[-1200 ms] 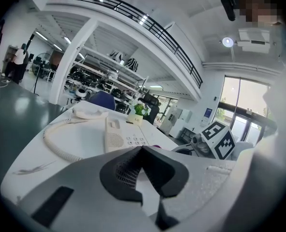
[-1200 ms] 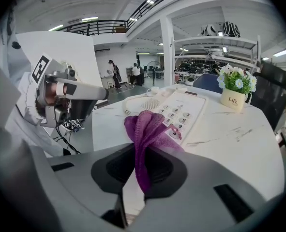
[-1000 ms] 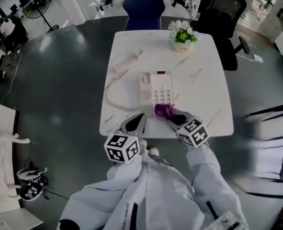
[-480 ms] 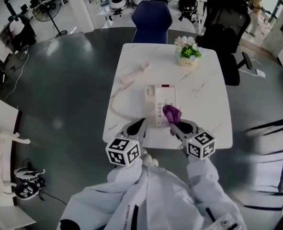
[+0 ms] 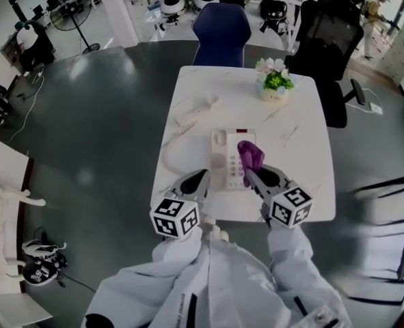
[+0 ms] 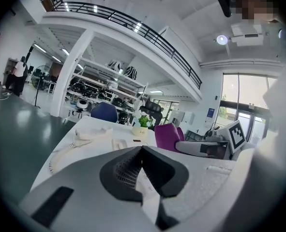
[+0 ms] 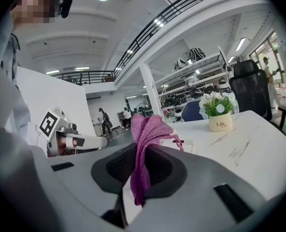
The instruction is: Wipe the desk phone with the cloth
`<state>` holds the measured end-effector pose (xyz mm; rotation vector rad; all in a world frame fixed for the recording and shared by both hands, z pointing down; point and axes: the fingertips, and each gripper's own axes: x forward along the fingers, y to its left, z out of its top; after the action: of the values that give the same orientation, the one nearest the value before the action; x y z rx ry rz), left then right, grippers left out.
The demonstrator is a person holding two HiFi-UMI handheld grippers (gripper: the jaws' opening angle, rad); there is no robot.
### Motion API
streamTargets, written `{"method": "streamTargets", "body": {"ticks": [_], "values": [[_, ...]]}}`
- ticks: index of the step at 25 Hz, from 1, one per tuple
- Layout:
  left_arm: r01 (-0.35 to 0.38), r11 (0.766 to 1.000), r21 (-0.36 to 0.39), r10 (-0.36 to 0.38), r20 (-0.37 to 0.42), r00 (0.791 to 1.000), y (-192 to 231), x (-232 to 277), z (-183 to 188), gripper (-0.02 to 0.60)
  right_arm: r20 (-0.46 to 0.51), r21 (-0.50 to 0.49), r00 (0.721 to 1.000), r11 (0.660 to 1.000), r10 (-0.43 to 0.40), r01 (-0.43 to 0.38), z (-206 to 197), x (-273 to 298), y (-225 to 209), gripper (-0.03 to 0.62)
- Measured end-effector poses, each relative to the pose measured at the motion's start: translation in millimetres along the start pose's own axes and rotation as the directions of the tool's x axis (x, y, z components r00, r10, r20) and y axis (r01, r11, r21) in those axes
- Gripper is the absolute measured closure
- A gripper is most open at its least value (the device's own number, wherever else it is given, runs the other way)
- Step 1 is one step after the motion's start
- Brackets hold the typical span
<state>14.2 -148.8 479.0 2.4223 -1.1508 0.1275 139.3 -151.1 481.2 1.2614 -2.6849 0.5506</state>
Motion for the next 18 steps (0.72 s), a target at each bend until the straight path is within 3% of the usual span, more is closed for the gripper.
{"method": "streamTargets", "body": {"ticks": [7,18], "values": [[0.009,1.0,-0.005,-0.009,-0.024,1.0,24,17,9,0.584,0.047,0.009,0.998,0.999,-0.047,0.047,21,29,-19,0.556],[0.033,0.999,-0.004,-0.034,-0.067,0.997,53,44,18,0.583,0.019,-0.171,0.995,0.98,-0.103,0.105,55,72,-37,0.556]]}}
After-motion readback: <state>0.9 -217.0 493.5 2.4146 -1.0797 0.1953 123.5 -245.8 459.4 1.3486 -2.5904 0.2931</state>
